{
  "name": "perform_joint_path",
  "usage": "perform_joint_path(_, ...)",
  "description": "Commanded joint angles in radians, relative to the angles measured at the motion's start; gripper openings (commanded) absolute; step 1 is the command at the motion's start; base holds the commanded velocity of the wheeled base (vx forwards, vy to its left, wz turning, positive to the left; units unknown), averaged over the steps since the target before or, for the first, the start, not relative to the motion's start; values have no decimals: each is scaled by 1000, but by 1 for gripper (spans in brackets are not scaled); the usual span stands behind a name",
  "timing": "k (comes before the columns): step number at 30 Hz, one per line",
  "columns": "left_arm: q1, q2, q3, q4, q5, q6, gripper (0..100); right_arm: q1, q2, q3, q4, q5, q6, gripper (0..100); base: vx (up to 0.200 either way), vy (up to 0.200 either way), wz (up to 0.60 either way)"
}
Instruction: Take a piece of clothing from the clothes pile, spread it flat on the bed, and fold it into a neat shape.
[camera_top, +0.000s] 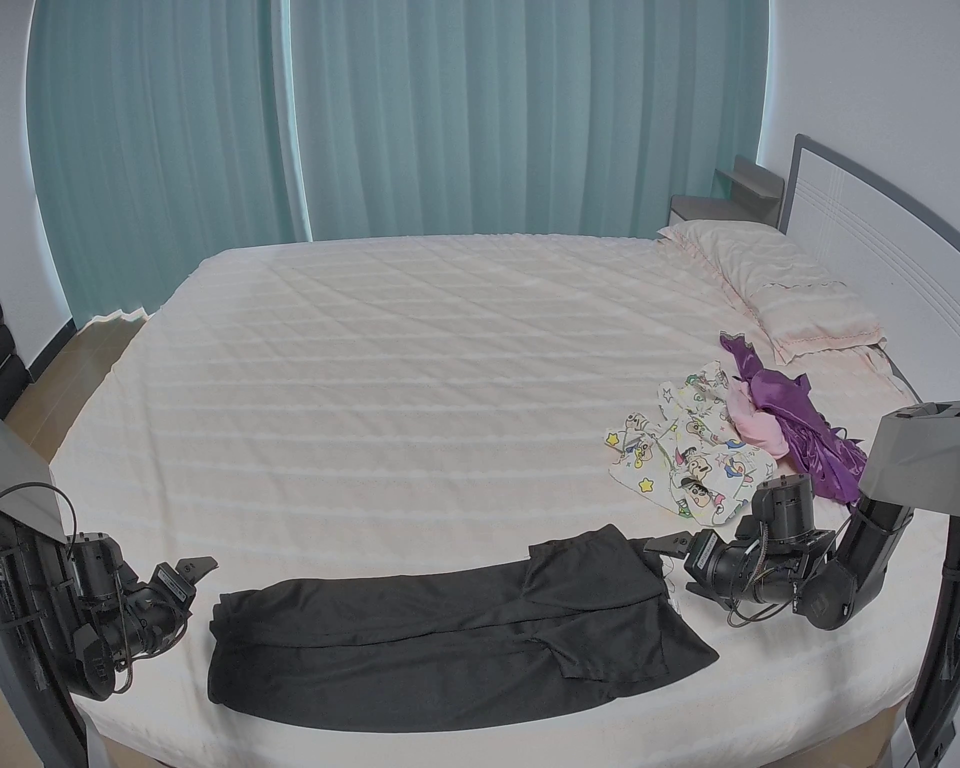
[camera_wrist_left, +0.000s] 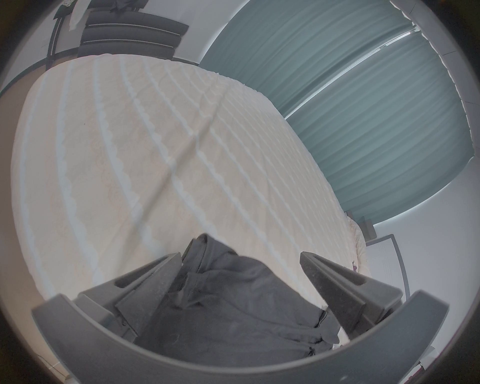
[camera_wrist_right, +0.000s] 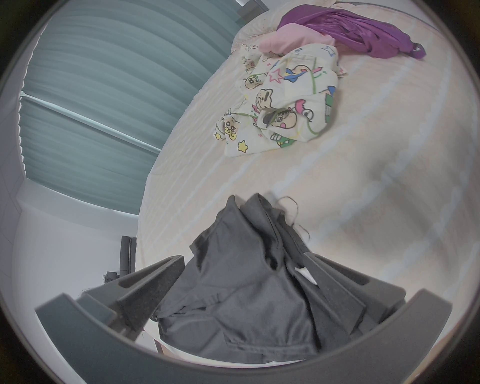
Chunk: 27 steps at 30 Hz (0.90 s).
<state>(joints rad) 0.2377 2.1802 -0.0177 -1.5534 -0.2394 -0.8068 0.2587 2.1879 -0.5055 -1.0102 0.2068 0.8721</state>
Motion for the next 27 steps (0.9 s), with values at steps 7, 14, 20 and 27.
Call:
perform_joint_path(7, -14, 24, -42, -16, 6, 1, 100, 8, -5, 68, -73, 0, 2, 100, -29, 0, 0)
perform_joint_path(14, -75, 49, -116, -13, 6, 0, 100, 10, 32, 79, -120, -1, 1, 100, 0, 0, 0)
perform_joint_path(20, -156, 69, -159, -16, 35, -68, 100, 8, 36, 79, -134, -3, -1, 100, 0, 0, 0)
perform_joint_path(27, -287, 161, -199, -17, 169, -134, 100, 14, 58, 81, -156, -7, -2, 100, 0, 0, 0)
